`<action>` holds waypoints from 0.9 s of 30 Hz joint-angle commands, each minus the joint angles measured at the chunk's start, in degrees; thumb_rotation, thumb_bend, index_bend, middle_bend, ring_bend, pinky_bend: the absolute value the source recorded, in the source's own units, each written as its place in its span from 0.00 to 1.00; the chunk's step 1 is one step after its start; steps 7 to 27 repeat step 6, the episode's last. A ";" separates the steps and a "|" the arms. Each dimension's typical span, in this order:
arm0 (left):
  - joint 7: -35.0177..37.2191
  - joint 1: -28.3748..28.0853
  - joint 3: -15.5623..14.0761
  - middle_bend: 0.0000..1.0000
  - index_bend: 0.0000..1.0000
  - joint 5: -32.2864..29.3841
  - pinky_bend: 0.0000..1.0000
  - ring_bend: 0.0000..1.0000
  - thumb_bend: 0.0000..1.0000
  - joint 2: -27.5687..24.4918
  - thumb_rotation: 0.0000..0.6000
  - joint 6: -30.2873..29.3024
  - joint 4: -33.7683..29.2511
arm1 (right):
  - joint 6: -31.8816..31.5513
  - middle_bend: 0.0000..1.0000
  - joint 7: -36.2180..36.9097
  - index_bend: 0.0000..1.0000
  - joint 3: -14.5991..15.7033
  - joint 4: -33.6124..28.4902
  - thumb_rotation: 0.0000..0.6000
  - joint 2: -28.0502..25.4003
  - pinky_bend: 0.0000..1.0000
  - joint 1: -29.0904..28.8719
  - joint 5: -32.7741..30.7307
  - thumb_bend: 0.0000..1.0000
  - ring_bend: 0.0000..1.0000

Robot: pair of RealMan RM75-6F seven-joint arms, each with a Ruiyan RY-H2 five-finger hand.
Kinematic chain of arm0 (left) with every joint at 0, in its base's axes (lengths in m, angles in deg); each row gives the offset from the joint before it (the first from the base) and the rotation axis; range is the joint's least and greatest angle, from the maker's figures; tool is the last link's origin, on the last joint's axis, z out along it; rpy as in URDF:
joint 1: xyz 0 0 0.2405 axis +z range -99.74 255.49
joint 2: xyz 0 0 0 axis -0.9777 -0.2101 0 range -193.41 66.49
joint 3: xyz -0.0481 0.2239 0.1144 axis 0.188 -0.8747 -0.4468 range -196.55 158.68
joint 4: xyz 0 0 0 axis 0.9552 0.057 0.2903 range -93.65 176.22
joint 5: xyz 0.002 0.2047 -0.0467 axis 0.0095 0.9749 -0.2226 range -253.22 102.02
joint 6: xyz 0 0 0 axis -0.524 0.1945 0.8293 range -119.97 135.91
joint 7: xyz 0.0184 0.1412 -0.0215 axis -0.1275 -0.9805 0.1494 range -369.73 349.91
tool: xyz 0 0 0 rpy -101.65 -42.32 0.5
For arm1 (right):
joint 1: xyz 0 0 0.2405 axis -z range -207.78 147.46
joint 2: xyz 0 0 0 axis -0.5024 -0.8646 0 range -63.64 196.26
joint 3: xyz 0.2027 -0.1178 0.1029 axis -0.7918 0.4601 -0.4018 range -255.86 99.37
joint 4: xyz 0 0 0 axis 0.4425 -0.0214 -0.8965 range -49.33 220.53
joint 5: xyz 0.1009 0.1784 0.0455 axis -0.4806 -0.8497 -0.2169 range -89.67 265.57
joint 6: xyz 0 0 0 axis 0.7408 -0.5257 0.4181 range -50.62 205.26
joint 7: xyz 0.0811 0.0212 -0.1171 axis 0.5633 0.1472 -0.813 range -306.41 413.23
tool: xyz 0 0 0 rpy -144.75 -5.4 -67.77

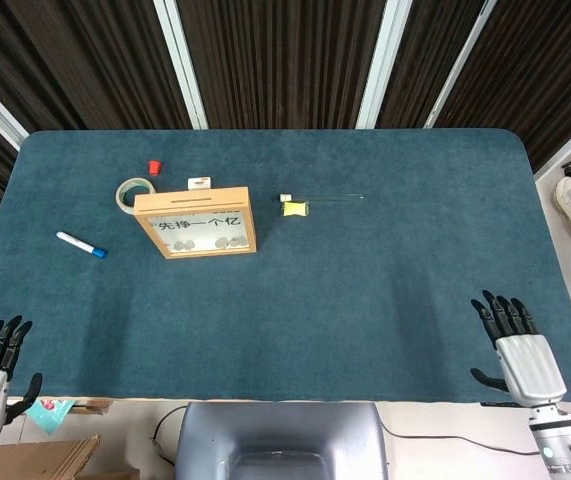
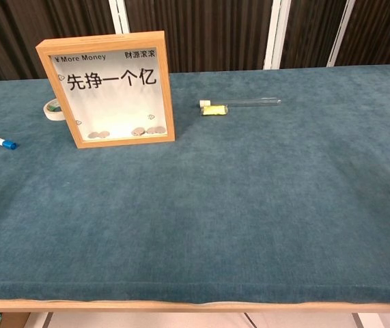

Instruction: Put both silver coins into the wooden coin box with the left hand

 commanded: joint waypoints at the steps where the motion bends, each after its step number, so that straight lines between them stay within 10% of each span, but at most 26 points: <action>1: 1.46 0.58 0.86 0.03 0.07 1.04 0.00 0.00 0.38 0.22 1.00 0.85 1.05 | -0.27 0.00 0.17 0.00 0.05 0.08 1.00 -0.06 0.00 0.15 0.07 0.20 0.00; 27: 1.04 0.62 1.46 0.03 0.07 1.85 0.00 0.00 0.38 0.07 1.00 2.85 0.89 | -0.40 0.00 0.86 0.00 -0.16 0.25 1.00 -0.38 0.00 0.22 -0.37 0.20 0.00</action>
